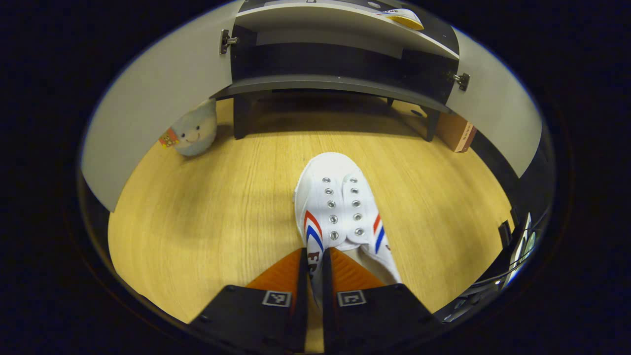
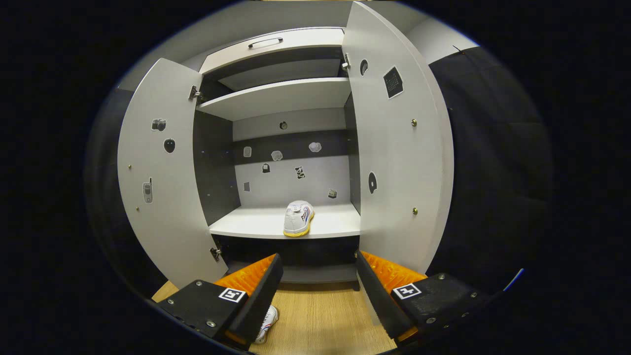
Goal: Grab one shoe with the right hand and put it into the shoe cabinet, grab the other shoe with the left hand and put it into the shoe cabinet; then close the right door with the right hand and the left door with the left hand.
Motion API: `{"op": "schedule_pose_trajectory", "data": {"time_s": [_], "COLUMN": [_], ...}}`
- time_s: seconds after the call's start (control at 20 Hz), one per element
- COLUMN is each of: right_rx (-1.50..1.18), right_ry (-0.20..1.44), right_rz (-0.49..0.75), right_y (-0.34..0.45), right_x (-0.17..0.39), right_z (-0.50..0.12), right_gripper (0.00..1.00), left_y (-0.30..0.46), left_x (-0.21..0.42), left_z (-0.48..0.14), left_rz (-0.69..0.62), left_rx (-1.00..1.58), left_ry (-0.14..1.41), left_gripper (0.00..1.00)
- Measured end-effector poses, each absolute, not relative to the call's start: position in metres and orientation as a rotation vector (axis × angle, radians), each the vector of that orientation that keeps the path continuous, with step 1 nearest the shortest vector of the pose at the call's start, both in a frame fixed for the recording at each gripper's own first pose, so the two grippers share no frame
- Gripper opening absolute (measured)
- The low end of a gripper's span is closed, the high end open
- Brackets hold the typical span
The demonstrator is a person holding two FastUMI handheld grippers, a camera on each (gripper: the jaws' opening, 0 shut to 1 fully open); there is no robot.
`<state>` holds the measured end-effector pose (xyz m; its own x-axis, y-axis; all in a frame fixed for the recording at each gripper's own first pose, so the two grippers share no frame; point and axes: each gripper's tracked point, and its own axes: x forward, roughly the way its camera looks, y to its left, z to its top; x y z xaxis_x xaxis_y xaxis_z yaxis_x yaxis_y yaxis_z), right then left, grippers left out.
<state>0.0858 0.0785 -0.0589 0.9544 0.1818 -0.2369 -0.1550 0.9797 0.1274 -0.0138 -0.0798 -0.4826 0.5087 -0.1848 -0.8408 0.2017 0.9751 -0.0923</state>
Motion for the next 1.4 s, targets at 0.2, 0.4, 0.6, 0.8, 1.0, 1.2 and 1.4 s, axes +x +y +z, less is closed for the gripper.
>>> {"op": "schedule_pose_trajectory", "data": {"time_s": [0.2,0.4,0.6,0.8,1.0,1.2,1.4], "right_rx": [0.121,0.127,0.115,0.113,0.111,0.120,0.131], "right_ry": [0.244,0.230,0.216,0.207,0.200,0.197,0.197], "right_rz": [0.172,0.181,0.193,0.210,0.226,0.242,0.267], "right_y": [0.077,0.080,0.084,0.091,0.095,0.098,0.104], "right_x": [0.084,0.083,0.080,0.081,0.082,0.084,0.088], "right_z": [-0.055,-0.049,-0.043,-0.040,-0.040,-0.042,-0.043], "right_gripper": [0.93,0.93,0.93,0.93,0.93,0.93,0.93], "left_y": [-0.077,-0.074,-0.072,-0.071,-0.070,-0.073,-0.072], "left_x": [-0.009,-0.007,-0.007,-0.004,-0.004,-0.003,-0.001], "left_z": [-0.479,-0.470,-0.468,-0.465,-0.463,-0.468,-0.467], "left_rz": [-0.201,-0.189,-0.189,-0.197,-0.195,-0.182,-0.198], "left_rx": [-0.057,-0.086,-0.123,-0.122,-0.140,-0.135,-0.126], "left_ry": [1.016,1.021,1.015,0.982,0.955,0.910,0.853], "left_gripper": [0.07,0.06,0.06,0.06,0.06,0.06,0.06]}}
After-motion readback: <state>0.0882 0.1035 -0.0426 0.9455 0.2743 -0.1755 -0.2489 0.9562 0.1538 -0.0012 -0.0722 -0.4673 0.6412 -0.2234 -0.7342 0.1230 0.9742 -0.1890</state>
